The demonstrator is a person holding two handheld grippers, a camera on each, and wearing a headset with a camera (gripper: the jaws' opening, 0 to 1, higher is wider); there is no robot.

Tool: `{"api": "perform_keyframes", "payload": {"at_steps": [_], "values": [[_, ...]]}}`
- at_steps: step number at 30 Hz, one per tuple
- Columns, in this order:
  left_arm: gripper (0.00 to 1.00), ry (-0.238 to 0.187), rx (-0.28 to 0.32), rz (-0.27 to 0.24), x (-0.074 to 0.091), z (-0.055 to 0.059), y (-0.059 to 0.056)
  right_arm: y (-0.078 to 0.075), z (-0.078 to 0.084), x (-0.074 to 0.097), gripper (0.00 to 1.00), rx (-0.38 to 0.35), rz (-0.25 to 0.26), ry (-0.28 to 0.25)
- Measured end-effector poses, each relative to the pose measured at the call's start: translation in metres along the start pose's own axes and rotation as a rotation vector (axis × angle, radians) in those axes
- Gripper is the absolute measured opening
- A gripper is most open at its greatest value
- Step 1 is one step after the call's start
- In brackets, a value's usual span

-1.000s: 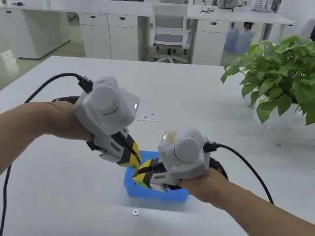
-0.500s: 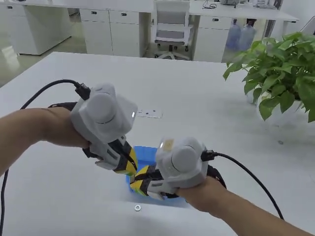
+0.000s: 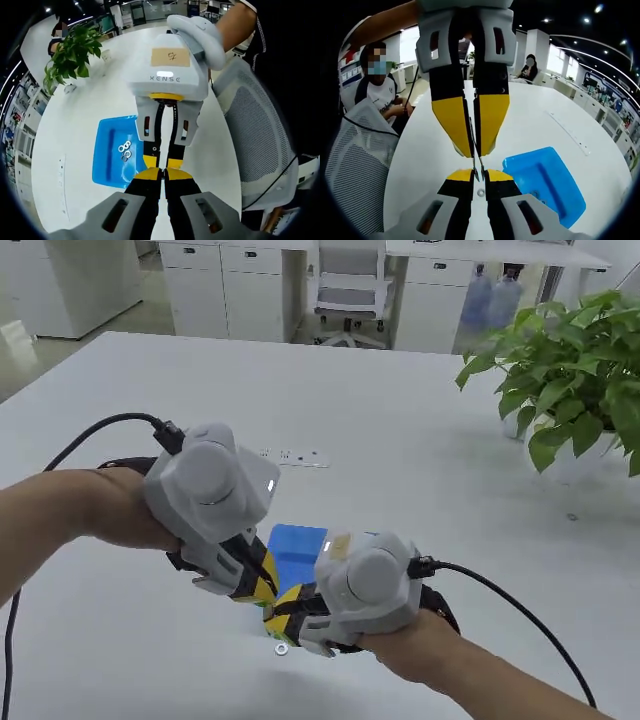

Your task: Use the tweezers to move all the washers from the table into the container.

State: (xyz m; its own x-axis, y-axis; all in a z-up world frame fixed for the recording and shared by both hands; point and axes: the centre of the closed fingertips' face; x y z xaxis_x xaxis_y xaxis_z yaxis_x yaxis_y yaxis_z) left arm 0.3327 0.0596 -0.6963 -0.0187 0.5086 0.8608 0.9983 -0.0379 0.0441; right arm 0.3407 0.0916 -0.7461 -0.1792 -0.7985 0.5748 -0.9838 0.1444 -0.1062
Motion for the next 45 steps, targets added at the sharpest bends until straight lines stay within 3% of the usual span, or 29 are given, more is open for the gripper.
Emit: {"api": "perform_keyframes", "payload": {"at_steps": [23, 45], "values": [[0.06, 0.009, 0.001, 0.045, -0.023, 0.010, -0.002, 0.005, 0.024, -0.007, 0.10, 0.019, 0.008, 0.039], [0.06, 0.007, 0.012, 0.048, -0.025, 0.013, 0.002, 0.000, 0.026, -0.010, 0.10, 0.024, 0.016, 0.037]]}}
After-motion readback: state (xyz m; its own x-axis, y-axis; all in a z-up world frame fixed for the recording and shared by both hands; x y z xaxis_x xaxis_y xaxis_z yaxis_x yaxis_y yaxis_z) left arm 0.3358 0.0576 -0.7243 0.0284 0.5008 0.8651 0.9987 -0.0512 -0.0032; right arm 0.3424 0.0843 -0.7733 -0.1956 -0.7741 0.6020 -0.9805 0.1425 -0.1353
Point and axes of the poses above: the centre of the closed fingertips' face, and the gripper's own axes: x roughly backward along the fingers, y roughly to its left, z roughly out of its underside, and after that the axes turned 3 degrees about z, right-handed
